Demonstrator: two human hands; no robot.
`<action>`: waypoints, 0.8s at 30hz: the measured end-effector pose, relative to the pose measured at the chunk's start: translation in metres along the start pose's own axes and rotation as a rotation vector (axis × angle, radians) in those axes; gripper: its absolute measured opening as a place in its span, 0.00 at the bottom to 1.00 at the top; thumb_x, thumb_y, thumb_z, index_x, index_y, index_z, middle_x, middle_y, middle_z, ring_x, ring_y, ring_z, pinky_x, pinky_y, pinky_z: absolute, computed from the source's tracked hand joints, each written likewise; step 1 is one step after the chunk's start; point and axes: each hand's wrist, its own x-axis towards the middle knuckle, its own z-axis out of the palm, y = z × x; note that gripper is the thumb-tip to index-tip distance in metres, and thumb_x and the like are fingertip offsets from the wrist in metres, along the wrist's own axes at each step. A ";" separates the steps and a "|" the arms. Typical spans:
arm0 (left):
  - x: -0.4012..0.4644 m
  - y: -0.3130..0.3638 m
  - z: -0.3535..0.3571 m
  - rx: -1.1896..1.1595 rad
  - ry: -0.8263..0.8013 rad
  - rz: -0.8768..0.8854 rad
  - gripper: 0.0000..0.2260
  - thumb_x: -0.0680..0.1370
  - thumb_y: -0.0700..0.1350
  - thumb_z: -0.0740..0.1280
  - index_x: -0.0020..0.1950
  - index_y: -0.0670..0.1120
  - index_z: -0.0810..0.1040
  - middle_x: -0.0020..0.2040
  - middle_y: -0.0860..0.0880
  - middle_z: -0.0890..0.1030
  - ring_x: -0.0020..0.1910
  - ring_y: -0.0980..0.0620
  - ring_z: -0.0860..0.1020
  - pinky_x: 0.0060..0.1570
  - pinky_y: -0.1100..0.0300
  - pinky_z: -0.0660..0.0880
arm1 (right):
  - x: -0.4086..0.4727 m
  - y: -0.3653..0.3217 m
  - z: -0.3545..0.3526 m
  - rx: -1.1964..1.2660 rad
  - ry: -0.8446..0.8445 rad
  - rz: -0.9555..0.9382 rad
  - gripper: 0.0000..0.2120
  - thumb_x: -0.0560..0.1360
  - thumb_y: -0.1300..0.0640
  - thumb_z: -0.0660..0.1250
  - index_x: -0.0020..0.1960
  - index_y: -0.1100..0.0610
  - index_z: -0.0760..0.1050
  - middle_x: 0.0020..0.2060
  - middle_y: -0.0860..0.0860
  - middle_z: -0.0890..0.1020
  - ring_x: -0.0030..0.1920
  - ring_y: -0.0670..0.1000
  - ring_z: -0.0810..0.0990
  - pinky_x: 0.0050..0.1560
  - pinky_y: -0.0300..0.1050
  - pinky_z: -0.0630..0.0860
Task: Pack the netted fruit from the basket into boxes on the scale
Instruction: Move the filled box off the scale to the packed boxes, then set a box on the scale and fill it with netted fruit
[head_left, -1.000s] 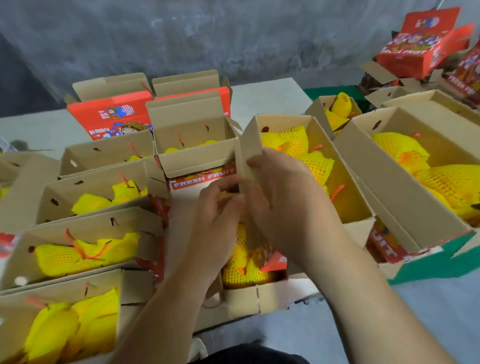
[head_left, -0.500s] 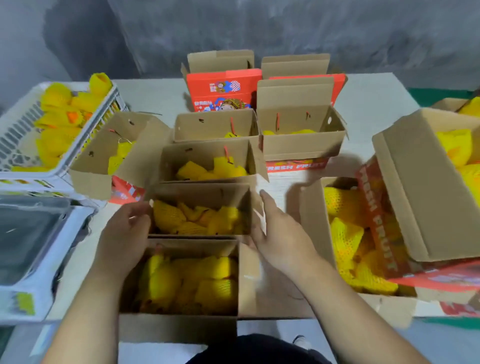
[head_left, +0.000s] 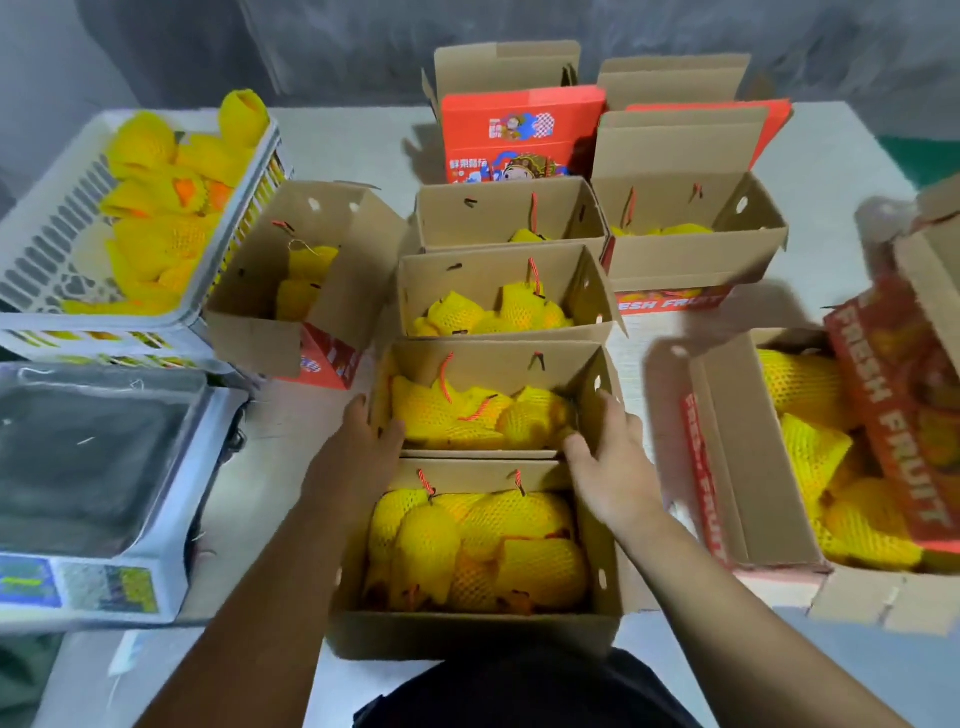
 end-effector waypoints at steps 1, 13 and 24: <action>0.009 0.002 -0.002 0.019 -0.017 -0.011 0.23 0.86 0.61 0.57 0.76 0.49 0.67 0.69 0.44 0.78 0.62 0.40 0.78 0.64 0.44 0.74 | 0.004 0.000 -0.001 0.006 0.036 0.019 0.33 0.79 0.49 0.63 0.78 0.43 0.52 0.68 0.57 0.74 0.61 0.66 0.79 0.60 0.59 0.75; 0.002 0.023 -0.016 0.037 0.102 0.009 0.16 0.88 0.51 0.56 0.65 0.43 0.77 0.60 0.42 0.82 0.60 0.40 0.80 0.62 0.44 0.74 | 0.030 -0.015 -0.050 -0.002 0.015 0.066 0.09 0.79 0.61 0.60 0.53 0.52 0.77 0.47 0.57 0.84 0.50 0.64 0.82 0.54 0.57 0.80; -0.080 0.058 -0.084 -0.206 0.328 0.086 0.13 0.86 0.50 0.62 0.43 0.48 0.76 0.38 0.47 0.80 0.41 0.47 0.79 0.41 0.51 0.71 | -0.010 -0.083 -0.155 -0.156 0.119 -0.282 0.12 0.82 0.58 0.64 0.64 0.51 0.78 0.55 0.61 0.84 0.59 0.68 0.79 0.59 0.62 0.77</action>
